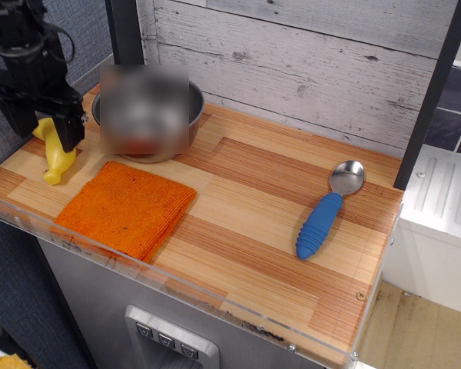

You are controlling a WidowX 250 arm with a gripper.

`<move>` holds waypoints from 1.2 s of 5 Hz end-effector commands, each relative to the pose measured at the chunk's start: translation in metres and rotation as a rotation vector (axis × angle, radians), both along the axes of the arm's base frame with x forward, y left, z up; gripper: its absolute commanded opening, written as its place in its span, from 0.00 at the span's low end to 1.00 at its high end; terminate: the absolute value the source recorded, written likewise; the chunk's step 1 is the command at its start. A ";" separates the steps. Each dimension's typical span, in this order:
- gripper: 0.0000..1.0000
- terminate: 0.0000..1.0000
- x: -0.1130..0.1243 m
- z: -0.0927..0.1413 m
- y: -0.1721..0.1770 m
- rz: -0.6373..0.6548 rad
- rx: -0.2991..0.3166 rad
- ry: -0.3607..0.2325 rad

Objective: PICK UP THE BANANA AND PUT ON THE ANOTHER SIDE OF THE TABLE

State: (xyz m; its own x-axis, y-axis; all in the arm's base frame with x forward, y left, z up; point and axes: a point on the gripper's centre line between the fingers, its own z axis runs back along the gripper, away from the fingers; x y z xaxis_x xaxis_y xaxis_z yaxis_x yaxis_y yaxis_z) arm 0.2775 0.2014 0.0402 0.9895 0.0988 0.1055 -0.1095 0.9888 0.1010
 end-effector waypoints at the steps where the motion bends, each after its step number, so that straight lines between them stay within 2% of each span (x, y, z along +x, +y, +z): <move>1: 1.00 0.00 0.016 -0.006 -0.002 0.000 0.012 -0.007; 2: 0.00 0.00 0.022 -0.015 -0.014 0.000 0.021 0.017; 3: 0.00 0.00 0.022 -0.015 -0.016 0.005 0.025 0.028; 4: 0.00 0.00 0.017 0.005 -0.020 0.023 0.033 0.020; 5: 0.00 0.00 0.000 0.055 -0.022 0.098 0.060 -0.016; 6: 0.00 0.00 -0.006 0.104 -0.041 0.064 0.064 -0.075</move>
